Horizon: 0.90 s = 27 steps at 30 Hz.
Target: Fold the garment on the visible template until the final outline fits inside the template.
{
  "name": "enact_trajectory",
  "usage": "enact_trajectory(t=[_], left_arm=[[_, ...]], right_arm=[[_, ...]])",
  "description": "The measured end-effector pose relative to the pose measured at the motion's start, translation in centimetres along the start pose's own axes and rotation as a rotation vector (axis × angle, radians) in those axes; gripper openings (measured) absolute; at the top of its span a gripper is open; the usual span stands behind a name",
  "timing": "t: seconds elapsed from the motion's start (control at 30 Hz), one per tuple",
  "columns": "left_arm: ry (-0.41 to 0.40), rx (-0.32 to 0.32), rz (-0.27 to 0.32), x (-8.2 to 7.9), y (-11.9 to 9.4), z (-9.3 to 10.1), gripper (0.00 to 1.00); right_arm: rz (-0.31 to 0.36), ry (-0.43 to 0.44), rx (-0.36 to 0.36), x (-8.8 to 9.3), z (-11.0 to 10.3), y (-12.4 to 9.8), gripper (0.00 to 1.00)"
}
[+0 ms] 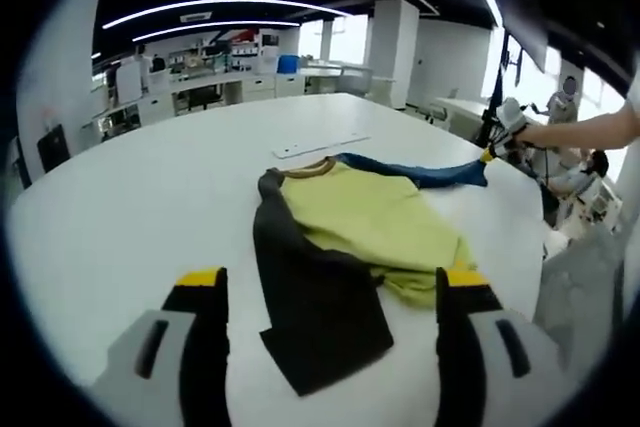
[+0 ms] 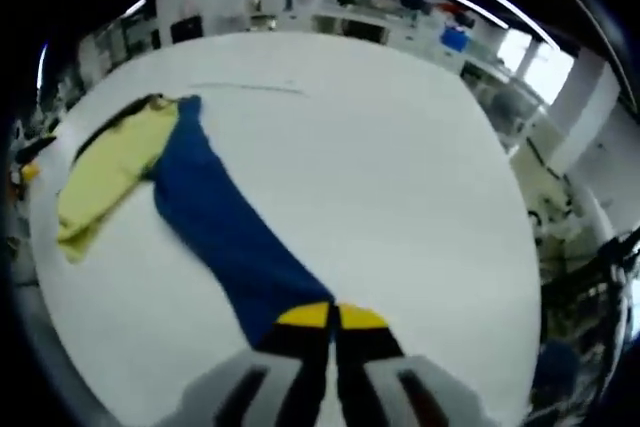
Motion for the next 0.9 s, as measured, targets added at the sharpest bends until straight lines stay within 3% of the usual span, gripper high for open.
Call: enact_trajectory(t=[0.23, 0.5, 0.9], left_arm=[[-0.009, -0.007, -0.025, 0.4, 0.2, -0.2, 0.83], [-0.014, -0.008, -0.052, 0.6, 0.6, -0.2, 0.83], [-0.026, -0.016, -0.068, 1.0, 0.4, 0.0, 0.83]], right_arm=[[-0.053, -0.052, 0.048, -0.5, 1.5, 1.9, 0.00], [-0.081, -0.040, 0.061, -0.7, 2.1, 3.6, 0.00], [-0.075, -0.023, 0.082, -0.7, 2.9, 4.7, 0.00]])
Point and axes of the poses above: the point that each gripper's makers call its tool centre point, and the gripper's own axes: y roughly forward along the fingers, z roughly to its right, x roughly out of its underside, the point moved 10 cm from there along -y, roughly backward along the fingers, and after that the axes turned 5 degrees about x, right-handed, at the moved point
